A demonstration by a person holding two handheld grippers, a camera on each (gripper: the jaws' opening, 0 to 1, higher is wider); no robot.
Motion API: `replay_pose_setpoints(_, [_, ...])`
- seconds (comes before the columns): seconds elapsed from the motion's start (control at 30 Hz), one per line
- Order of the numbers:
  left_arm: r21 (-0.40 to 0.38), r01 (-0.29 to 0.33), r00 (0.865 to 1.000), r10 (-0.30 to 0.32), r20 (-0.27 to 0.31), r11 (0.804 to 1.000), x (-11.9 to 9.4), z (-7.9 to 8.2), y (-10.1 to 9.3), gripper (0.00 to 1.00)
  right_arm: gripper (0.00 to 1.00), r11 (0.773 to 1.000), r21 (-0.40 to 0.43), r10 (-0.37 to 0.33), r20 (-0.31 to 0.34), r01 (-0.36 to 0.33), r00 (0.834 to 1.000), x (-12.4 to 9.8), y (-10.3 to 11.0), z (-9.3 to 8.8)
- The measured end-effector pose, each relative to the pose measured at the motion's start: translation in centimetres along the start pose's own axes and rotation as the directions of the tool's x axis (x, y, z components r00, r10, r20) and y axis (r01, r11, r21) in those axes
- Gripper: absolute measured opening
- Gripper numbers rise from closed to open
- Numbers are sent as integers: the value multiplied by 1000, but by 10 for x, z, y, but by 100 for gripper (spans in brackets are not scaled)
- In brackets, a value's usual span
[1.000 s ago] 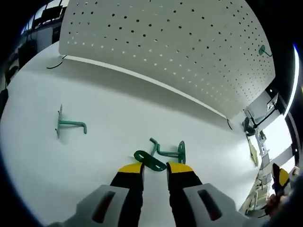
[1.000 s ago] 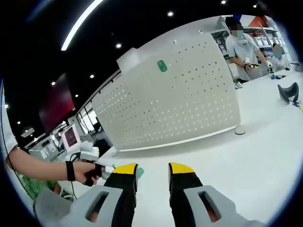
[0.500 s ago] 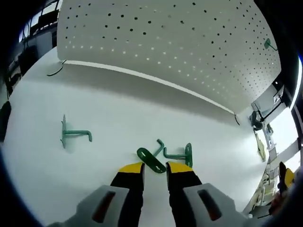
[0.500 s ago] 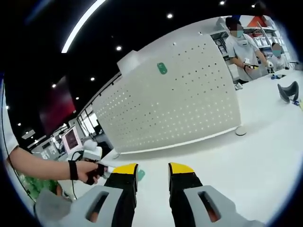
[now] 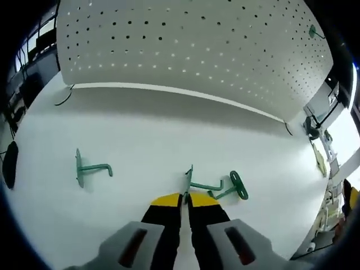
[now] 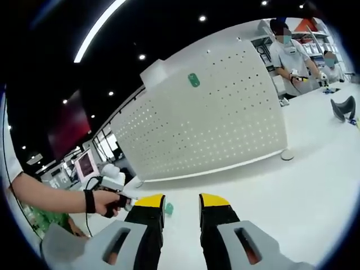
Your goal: Insert the hook assembly into the mounting plate slot until the hook locks in place.
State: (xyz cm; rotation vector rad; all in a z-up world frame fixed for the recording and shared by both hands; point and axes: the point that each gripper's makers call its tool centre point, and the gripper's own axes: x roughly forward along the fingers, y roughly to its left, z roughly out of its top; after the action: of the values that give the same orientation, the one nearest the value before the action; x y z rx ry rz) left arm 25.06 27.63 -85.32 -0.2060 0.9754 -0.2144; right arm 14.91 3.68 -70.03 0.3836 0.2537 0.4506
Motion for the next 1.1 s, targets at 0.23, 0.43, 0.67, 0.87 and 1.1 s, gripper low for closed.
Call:
replay_pose_setpoints(0.23, [31,21,999,-22,38,999,-5,4,-1,4,24,1000,-6,7,-4,-7,1000,1,3,0])
replay_pose_setpoints(0.43, [35,58,993,-62,97,998,-14,8,-9,3,24,1000,-17,19,-5,-20,1000,3,7,2])
replay_pose_setpoints(0.67, [58,95,985,-102,136,994,-22,8,-18,3,24,999,-27,34,-9,-34,999,4,12,5])
replay_pose_setpoints(0.87, [82,130,975,-142,168,988,-31,8,-29,3,24,998,-41,44,-8,-45,999,5,16,8])
replay_pose_setpoints(1.1, [94,188,961,-203,188,978,-41,6,-47,3,24,998,-43,54,-11,-55,998,5,21,8])
